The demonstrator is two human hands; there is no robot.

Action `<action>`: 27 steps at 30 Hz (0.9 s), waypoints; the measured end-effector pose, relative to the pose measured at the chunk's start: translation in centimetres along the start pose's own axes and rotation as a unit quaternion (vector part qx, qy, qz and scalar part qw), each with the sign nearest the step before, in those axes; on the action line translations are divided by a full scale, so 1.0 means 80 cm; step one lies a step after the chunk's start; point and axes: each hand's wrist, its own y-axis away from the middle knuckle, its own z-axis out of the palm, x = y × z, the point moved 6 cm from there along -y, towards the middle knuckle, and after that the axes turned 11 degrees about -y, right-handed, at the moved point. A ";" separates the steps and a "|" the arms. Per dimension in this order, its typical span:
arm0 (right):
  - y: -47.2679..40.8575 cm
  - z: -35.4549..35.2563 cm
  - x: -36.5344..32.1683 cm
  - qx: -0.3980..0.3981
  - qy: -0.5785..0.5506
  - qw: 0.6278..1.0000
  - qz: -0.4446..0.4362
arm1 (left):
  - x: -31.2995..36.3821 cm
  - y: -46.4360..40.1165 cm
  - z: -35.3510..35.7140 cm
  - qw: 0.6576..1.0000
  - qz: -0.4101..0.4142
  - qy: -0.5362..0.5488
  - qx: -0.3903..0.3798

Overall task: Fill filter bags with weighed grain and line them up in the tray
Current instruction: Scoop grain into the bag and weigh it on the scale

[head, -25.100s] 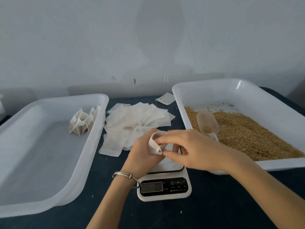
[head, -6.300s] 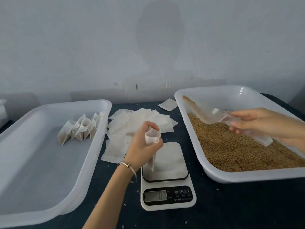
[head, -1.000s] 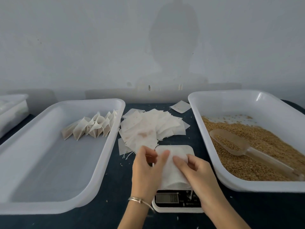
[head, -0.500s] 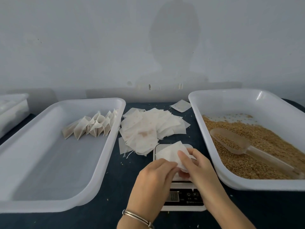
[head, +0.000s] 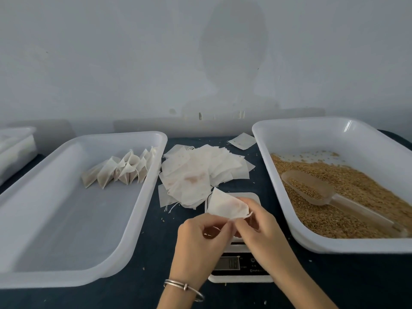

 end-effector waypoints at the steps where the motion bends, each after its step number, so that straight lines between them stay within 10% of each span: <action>1: 0.000 -0.001 -0.001 0.002 0.016 1.000 -0.002 | 0.001 0.000 -0.002 1.000 0.006 -0.006 0.020; 7: -0.001 -0.005 0.001 0.043 0.056 0.997 -0.019 | 0.020 -0.001 -0.014 0.980 0.104 -0.106 0.136; 27: 0.007 0.000 0.008 0.021 -0.015 0.999 0.026 | 0.006 0.009 0.017 0.985 0.094 -0.130 0.064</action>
